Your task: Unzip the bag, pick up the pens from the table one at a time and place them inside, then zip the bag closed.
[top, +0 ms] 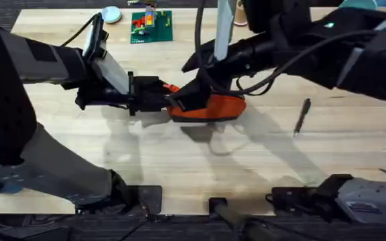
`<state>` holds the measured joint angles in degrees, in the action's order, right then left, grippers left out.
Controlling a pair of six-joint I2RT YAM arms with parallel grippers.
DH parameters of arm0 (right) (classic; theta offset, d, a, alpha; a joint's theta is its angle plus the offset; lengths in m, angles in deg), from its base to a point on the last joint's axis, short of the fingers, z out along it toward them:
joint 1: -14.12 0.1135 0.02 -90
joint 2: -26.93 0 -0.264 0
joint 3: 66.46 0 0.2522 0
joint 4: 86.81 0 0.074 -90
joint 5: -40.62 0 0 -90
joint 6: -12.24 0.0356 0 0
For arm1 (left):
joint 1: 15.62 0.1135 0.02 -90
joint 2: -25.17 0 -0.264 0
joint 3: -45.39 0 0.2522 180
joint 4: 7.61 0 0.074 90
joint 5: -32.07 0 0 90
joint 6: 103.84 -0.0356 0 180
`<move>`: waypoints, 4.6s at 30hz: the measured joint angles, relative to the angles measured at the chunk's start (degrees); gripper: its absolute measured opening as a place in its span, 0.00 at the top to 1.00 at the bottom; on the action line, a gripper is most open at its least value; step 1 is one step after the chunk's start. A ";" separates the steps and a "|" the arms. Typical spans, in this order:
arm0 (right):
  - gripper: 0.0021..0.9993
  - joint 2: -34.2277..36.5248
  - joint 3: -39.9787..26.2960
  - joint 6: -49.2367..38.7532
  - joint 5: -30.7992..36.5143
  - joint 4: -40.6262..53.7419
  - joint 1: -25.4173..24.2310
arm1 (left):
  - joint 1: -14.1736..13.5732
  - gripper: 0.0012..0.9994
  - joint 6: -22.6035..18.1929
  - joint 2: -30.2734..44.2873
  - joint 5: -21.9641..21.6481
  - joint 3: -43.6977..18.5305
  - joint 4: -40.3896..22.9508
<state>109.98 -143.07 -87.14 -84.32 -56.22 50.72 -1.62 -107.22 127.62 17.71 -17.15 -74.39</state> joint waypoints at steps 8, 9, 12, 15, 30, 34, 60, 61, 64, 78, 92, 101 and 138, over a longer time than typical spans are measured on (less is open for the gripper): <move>0.00 -0.86 0.00 0.01 2.87 0.77 -2.84 | 0.59 0.38 0.21 0.00 0.10 0.00 -0.14; 0.00 -0.89 0.00 0.01 3.07 0.79 -3.19 | 0.93 0.23 0.19 0.00 0.19 0.00 -0.14; 0.00 -0.93 0.00 0.01 3.50 0.78 -4.10 | 2.07 0.01 0.40 -0.01 0.46 0.00 -0.24; 0.00 -0.93 0.00 0.01 3.70 0.79 -4.94 | 3.09 0.01 0.39 0.00 0.90 -0.02 -0.30; 0.00 -0.93 -4.30 0.16 7.52 7.70 -10.01 | 7.26 0.00 0.38 0.00 1.00 -8.21 -11.81; 0.00 -0.93 -7.37 0.15 10.23 11.79 -10.05 | 7.26 0.00 0.40 -0.02 0.80 -11.57 -17.25; 0.00 -0.93 -21.75 -5.83 12.71 40.28 -12.41 | -0.23 0.00 34.85 -26.67 -23.67 -26.29 -21.16; 0.00 -0.93 -22.10 -6.42 12.70 41.32 -12.41 | -1.51 0.00 37.59 -28.53 -25.95 -26.29 -20.85; 0.08 -0.93 -22.64 -8.85 12.70 44.45 -12.41 | -5.43 0.00 43.70 -33.01 -31.62 -26.29 -20.87; 0.97 -0.93 -22.67 -24.10 13.06 55.44 -12.41 | -18.67 0.00 55.30 -40.37 -42.71 -26.29 -25.51; 0.96 -0.93 -22.67 -33.12 20.59 54.58 -12.41 | -18.69 0.00 56.12 -40.37 -43.79 -26.29 -24.91; 0.97 1.90 -22.84 -34.23 20.79 53.41 -12.41 | -18.69 0.00 56.12 -40.37 -43.79 -26.29 -24.78; 0.97 20.08 -22.84 -41.28 14.12 51.08 -12.24 | -18.69 0.00 56.14 -40.37 -43.79 -26.29 -24.78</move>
<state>130.06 -165.91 -128.42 -70.20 -5.14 38.48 -20.31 -51.08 87.25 -26.08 -43.44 -99.17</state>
